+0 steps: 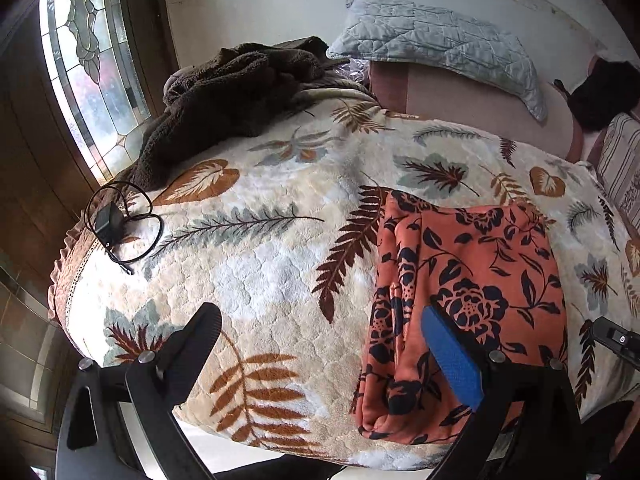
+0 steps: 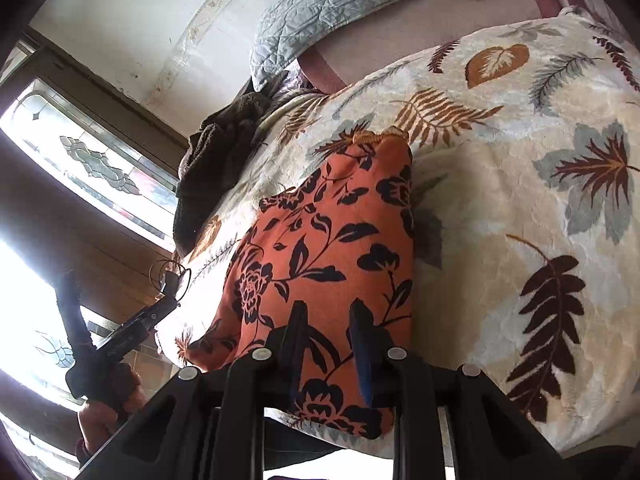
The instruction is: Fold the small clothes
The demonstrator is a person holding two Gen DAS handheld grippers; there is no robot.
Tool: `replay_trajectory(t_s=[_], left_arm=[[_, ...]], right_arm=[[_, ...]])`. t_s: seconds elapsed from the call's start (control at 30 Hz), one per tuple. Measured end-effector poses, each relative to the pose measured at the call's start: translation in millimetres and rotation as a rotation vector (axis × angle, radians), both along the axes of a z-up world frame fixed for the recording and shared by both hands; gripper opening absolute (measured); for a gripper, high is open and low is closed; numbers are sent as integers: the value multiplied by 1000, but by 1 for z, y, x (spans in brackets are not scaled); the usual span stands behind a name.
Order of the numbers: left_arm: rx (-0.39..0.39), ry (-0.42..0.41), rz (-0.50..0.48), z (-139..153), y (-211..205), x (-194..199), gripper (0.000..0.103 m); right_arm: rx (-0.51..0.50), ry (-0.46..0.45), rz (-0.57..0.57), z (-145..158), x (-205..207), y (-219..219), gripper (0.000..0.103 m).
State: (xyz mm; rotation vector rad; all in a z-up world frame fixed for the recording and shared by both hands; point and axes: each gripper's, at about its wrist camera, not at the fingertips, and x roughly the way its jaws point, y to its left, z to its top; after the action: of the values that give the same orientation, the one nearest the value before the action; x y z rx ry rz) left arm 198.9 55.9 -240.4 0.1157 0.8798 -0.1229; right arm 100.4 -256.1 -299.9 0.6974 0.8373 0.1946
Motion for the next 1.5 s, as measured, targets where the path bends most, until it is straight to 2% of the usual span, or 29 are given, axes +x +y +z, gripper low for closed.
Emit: replay_trajectory(t_s=[0.13, 0.4, 0.53, 0.63, 0.67, 0.77, 0.87, 0.9, 0.93, 0.97, 1.0, 1.17, 1.37, 1.43, 1.5], left_arm=[[-28, 19, -20, -4, -12, 4, 100], [4, 65, -29, -28, -22, 21, 100], [-3, 85, -52, -38, -28, 23, 100], [71, 149, -35, -71, -33, 28, 101], [68, 158, -38, -81, -32, 29, 101], [-10, 184, -20, -78, -19, 31, 101], [-2, 145, -33, -57, -15, 28, 101], [-7, 123, -36, -49, -13, 26, 101], [-26, 109, -45, -41, -10, 24, 101], [-55, 109, -60, -34, -7, 23, 101], [-81, 117, -74, -30, -4, 24, 101], [-164, 154, -112, -21, 11, 33, 101], [-293, 240, -148, -27, 11, 46, 101], [-287, 238, -143, -27, 6, 47, 101], [-249, 184, -114, -20, 2, 42, 101]], right_arm=[[-14, -1, 0, 7, 23, -3, 25], [-11, 47, -55, -3, 95, -22, 25], [19, 102, -58, -26, 129, -22, 25], [15, 174, -50, -54, 153, -18, 24], [15, 209, -46, -63, 157, -17, 24], [44, 170, -49, -55, 147, -21, 24], [77, 100, -30, -34, 122, -29, 29], [75, 81, -30, -27, 111, -33, 38], [75, 64, -36, -21, 98, -37, 61], [78, 50, -50, -16, 86, -41, 74], [83, 36, -69, -12, 73, -46, 80], [154, 43, -58, -11, 38, -61, 80], [200, 65, -28, -27, 34, -59, 80], [217, 63, -15, -32, 35, -57, 80], [221, 49, -11, -34, 34, -56, 80]])
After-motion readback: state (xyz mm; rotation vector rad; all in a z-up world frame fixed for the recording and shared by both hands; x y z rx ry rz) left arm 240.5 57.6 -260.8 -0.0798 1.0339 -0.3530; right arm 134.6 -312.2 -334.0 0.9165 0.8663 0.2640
